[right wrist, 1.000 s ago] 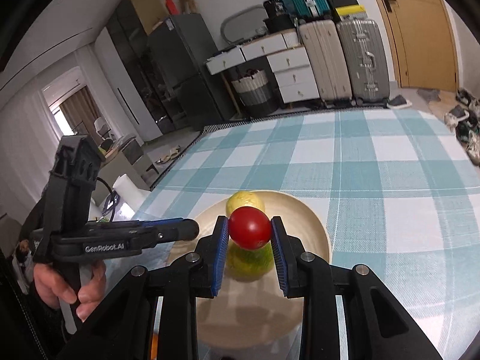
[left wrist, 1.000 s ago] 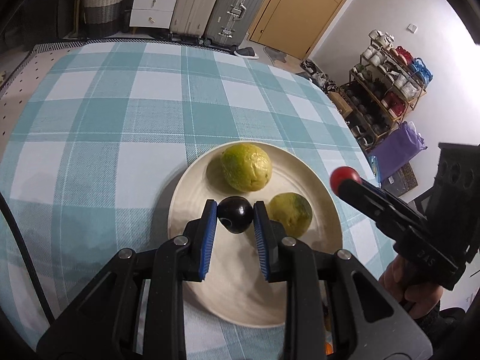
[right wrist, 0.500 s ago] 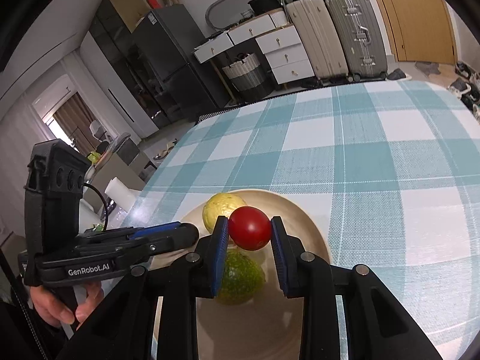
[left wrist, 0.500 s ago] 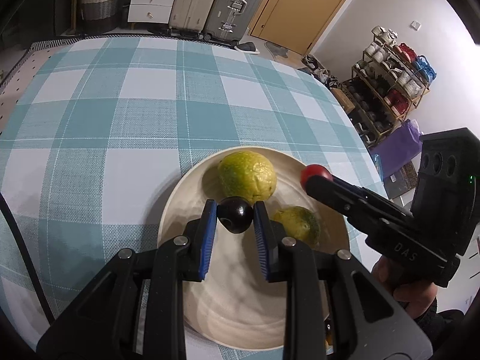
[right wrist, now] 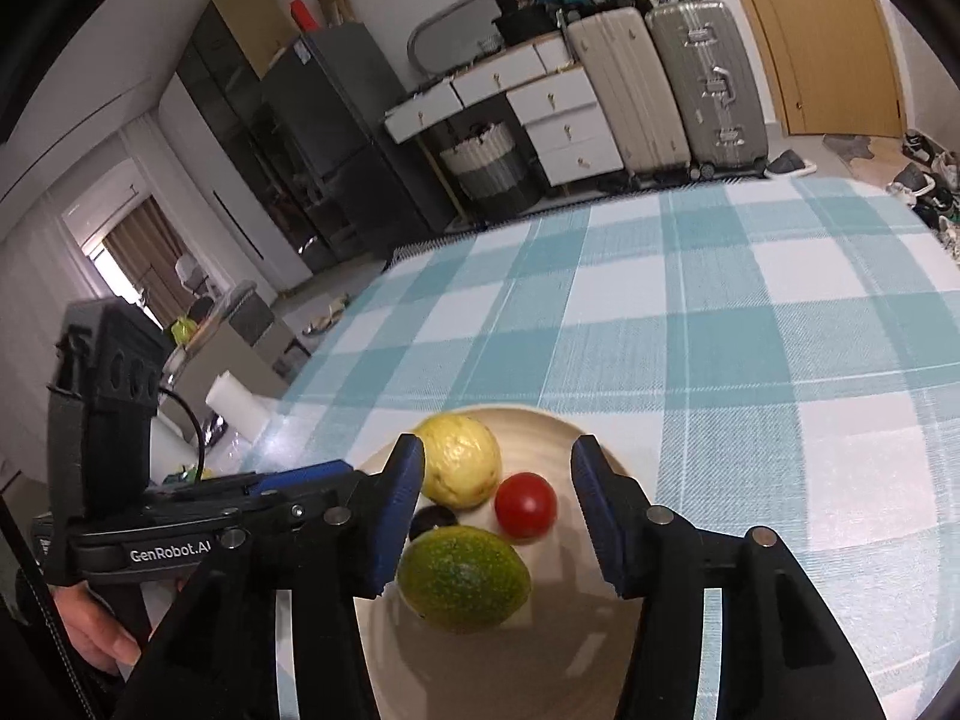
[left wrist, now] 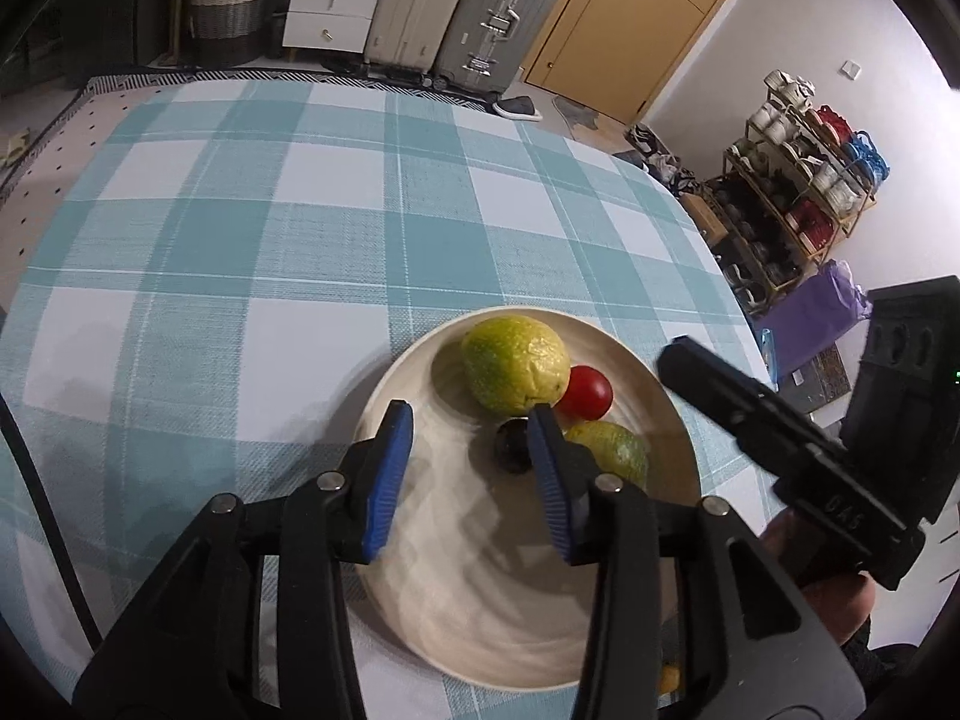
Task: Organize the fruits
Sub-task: 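Carry the plum and tomato to the plate and release them beside the citrus, then withdraw both tools from the plate toward the remaining fruits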
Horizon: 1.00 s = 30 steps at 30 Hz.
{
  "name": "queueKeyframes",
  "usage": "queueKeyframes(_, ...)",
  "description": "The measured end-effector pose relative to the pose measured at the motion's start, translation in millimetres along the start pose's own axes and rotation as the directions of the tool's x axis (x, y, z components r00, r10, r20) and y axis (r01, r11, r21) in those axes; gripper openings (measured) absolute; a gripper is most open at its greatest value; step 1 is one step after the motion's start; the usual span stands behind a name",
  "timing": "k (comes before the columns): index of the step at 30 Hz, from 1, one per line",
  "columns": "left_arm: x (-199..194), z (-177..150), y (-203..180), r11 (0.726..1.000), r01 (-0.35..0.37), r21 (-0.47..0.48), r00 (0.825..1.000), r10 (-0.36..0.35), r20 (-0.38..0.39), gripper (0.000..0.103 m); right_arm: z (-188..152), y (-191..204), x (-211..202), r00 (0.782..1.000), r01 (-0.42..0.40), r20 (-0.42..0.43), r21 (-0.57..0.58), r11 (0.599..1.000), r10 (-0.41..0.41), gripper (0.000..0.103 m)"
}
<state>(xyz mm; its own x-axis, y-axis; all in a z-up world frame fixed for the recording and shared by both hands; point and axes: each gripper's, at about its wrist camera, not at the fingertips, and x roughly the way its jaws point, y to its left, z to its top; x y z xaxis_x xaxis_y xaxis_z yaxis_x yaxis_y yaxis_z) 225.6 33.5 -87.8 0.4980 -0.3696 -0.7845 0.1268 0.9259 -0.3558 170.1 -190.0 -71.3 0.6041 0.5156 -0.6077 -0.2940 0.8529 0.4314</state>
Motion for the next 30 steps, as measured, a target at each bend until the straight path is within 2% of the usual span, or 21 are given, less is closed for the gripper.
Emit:
queueKeyframes(6,-25,-14,-6,0.999,-0.034,0.019,0.999,0.034,0.026,0.043,-2,7,-27,0.999,0.012,0.042,-0.001,1.0,-0.012,0.056)
queueKeyframes(8,-34,-20,-9,0.998,-0.057,0.023,0.998,0.056,0.039,0.046,-6,10,-37,0.998,0.024,0.056,-0.009,1.0,-0.023,0.062)
queueKeyframes(10,-44,-26,-11,0.996,-0.092,0.014,0.994,0.091,0.068,0.05,-12,14,-48,0.997,0.039,0.075,-0.019,0.999,-0.037,0.075)
queueKeyframes(12,-55,-30,-13,0.994,-0.11,0.015,0.989,0.108,0.097,0.064,-17,17,-55,0.995,0.059,0.076,-0.028,0.998,-0.057,0.088)
queueKeyframes(14,-66,-35,-16,0.991,-0.132,0.018,0.983,0.128,0.129,0.072,-25,20,-65,0.995,0.066,0.082,-0.038,0.997,-0.062,0.088)
queueKeyframes(17,-81,-43,-24,0.988,-0.154,0.034,0.975,0.146,0.169,0.074,-34,25,-76,0.994,0.08,0.082,-0.052,0.995,-0.075,0.088)
queueKeyframes(20,-93,-50,-33,0.978,-0.202,0.048,0.962,0.189,0.195,0.082,-42,29,-87,0.992,0.096,0.086,-0.054,0.994,-0.091,0.092)
queueKeyframes(22,-100,-53,-37,0.974,-0.223,0.049,0.955,0.208,0.212,0.082,-45,33,-95,0.989,0.11,0.105,-0.06,0.992,-0.103,0.099)
queueKeyframes(27,-117,-63,-47,0.963,-0.262,0.059,0.939,0.24,0.247,0.083,-51,42,-113,0.983,0.128,0.141,-0.08,0.989,-0.116,0.102)
queueKeyframes(30,-127,-69,-53,0.963,-0.264,0.063,0.935,0.239,0.262,0.084,-55,47,-122,0.98,0.134,0.161,-0.086,0.987,-0.119,0.103)
